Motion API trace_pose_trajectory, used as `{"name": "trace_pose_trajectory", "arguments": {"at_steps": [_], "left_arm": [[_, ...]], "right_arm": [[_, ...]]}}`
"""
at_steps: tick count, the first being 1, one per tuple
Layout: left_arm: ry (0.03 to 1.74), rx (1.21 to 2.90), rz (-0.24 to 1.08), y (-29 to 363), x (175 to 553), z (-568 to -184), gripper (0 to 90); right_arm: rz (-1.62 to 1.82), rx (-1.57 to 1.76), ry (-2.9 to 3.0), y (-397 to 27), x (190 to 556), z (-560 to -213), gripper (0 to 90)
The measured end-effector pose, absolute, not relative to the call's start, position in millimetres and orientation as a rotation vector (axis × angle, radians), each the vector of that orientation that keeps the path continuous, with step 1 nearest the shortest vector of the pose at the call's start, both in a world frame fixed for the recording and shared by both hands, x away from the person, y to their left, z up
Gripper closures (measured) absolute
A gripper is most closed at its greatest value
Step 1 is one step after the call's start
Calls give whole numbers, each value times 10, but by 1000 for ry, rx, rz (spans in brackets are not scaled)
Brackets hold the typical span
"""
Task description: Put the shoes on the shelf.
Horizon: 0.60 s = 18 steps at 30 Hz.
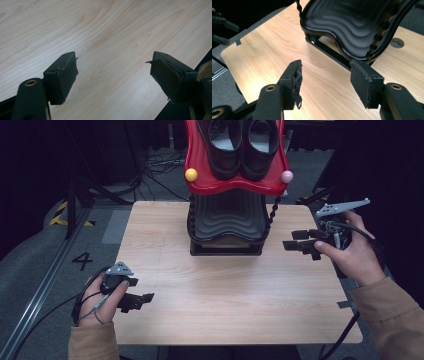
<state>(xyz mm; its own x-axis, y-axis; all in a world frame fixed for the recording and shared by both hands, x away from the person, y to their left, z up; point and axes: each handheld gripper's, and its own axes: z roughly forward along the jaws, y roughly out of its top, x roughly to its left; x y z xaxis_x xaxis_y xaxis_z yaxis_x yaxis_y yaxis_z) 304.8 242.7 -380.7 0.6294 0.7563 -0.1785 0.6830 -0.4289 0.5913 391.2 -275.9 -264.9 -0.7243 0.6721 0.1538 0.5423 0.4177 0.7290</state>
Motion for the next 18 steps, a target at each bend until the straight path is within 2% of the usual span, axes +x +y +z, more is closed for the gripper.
{"name": "trace_pose_trajectory", "arguments": {"at_steps": [9, 16, 18], "left_arm": [[1118, 2224, 140, 2416, 3055, -3814, 219], [1113, 2228, 148, 2400, 3060, -3813, 219], [1114, 2229, 145, 2397, 3062, -3816, 219]], "right_arm": [[1172, 1111, 2536, -2788, 3858, -3145, 423], [1139, 1175, 2546, -2865, 3839, -3717, 426], [1125, 1168, 2553, -2884, 3839, -3782, 430]]}}
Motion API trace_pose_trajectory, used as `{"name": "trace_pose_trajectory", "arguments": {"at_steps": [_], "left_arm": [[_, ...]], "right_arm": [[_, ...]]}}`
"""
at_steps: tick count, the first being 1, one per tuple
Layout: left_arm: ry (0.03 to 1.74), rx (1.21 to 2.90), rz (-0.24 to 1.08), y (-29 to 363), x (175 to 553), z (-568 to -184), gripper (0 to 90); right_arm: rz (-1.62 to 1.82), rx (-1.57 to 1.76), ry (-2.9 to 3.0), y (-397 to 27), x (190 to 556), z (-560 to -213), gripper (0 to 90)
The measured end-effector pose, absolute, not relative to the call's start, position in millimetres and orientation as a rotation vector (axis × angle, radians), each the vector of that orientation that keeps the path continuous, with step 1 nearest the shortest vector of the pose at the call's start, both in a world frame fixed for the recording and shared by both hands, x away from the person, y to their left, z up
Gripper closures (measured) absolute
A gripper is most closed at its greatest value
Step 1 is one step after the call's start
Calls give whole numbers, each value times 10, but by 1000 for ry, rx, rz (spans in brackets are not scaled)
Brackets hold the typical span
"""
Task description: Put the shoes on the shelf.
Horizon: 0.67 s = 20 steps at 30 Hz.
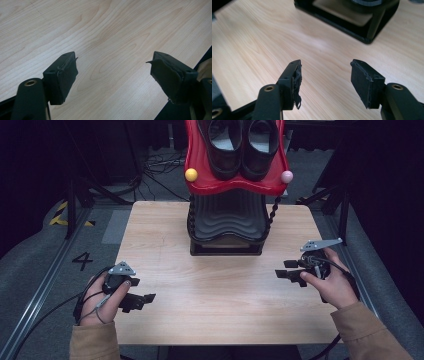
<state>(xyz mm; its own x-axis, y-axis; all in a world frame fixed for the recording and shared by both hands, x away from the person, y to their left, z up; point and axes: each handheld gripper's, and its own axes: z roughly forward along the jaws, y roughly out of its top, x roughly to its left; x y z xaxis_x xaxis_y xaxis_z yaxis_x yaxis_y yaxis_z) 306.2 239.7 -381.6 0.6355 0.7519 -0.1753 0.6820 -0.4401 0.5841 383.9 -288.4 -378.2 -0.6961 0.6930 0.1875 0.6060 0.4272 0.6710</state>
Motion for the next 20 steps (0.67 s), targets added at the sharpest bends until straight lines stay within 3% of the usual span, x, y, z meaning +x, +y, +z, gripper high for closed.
{"name": "trace_pose_trajectory", "arguments": {"at_steps": [8, 20], "left_arm": [[1111, 2238, 143, 2362, 3076, -3822, 219], [1109, 2244, 138, 2364, 3094, -3827, 219]], "right_arm": [[1214, 1211, 2439, -3155, 3816, -4093, 430], [1157, 1216, 2458, -3212, 3825, -4201, 416]]}}
